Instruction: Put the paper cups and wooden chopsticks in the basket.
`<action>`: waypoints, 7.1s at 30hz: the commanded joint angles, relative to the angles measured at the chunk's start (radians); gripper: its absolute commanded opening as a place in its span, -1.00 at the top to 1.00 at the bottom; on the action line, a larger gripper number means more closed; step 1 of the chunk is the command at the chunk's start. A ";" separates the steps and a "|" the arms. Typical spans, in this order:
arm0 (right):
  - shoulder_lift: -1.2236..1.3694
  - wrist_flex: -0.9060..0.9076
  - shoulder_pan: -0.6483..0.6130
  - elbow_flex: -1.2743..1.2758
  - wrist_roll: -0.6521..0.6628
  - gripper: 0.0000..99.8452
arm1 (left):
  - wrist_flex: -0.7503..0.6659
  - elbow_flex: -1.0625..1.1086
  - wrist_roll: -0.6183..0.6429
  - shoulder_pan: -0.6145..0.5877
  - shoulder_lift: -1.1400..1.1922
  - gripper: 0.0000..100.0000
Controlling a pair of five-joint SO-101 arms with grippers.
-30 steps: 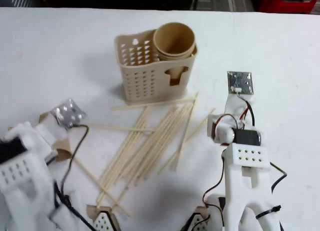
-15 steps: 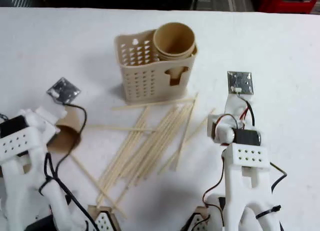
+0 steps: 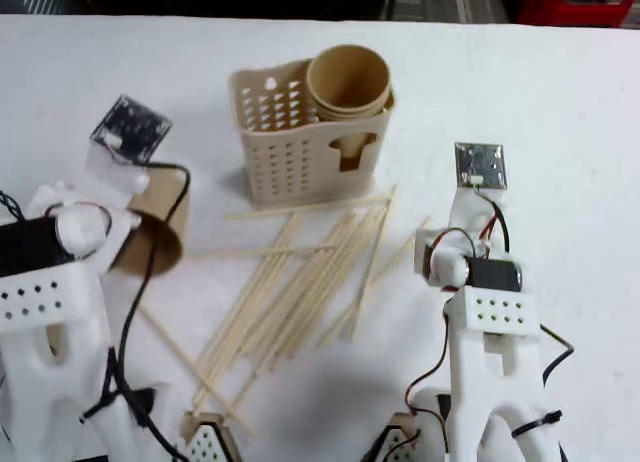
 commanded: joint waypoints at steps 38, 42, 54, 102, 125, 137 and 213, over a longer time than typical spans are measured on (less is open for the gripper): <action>-0.027 -0.028 0.004 -0.005 0.000 0.58 | 0.164 -1.320 0.480 0.591 0.727 0.96; -0.027 -0.027 0.004 -0.005 0.000 0.58 | 0.081 -1.320 0.525 0.593 0.727 0.96; -0.027 -0.027 0.004 -0.005 0.000 0.58 | -0.044 -1.318 0.545 0.691 0.768 0.96; -0.027 -0.028 0.004 0.005 0.000 0.57 | 0.216 -1.668 0.506 0.470 0.964 0.59; -0.027 -0.035 0.004 0.006 0.000 0.57 | 0.247 -0.640 -0.341 -0.222 0.170 0.59; -0.027 -0.035 0.004 0.008 0.000 0.57 | 0.209 -0.229 -0.891 -0.656 -0.041 0.58; -0.027 -0.054 0.002 0.021 0.000 0.57 | 0.101 -0.318 0.054 0.028 -0.039 0.96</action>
